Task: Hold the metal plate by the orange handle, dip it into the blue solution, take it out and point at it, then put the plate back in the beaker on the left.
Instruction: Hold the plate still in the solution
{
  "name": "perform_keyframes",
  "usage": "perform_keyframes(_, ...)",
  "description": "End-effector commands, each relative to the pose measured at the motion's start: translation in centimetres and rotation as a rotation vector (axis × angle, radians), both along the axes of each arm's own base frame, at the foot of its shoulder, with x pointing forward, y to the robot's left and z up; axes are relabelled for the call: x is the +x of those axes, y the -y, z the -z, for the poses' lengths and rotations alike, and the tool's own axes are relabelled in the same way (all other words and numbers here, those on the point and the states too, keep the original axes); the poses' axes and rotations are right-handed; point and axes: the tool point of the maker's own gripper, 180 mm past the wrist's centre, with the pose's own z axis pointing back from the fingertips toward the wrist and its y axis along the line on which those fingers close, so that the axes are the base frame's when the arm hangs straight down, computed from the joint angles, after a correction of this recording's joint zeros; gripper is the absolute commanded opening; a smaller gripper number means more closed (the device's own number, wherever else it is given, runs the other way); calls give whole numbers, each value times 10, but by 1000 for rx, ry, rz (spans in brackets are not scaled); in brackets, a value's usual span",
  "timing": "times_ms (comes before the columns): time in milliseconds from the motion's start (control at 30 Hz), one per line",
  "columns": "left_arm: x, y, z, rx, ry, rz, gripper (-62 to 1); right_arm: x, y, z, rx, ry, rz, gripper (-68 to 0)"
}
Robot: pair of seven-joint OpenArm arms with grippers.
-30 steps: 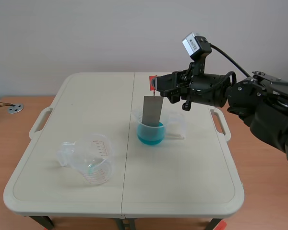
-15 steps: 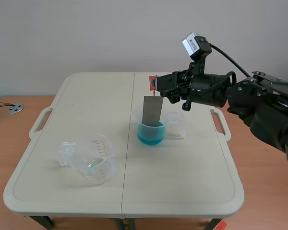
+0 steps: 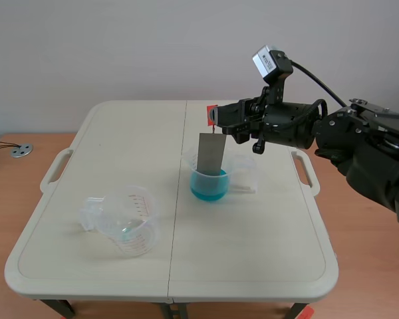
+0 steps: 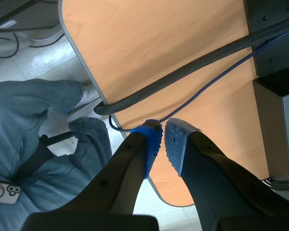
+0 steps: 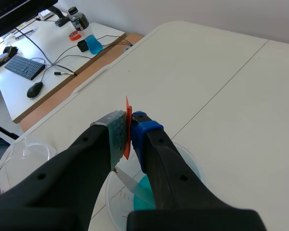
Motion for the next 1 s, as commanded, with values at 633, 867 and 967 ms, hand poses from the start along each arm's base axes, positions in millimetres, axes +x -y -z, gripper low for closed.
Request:
perform_keyframes(633,-1,-1,-1,-3,1,2,-532,7,-1,-17,18,35,-11,-662)
perform_keyframes(867,-1,-1,-1,-3,1,2,-532,10,4,-33,44,71,-1,-662)
perform_keyframes(967,-1,-1,-1,-3,1,2,-532,11,6,-46,56,102,-5,-662)
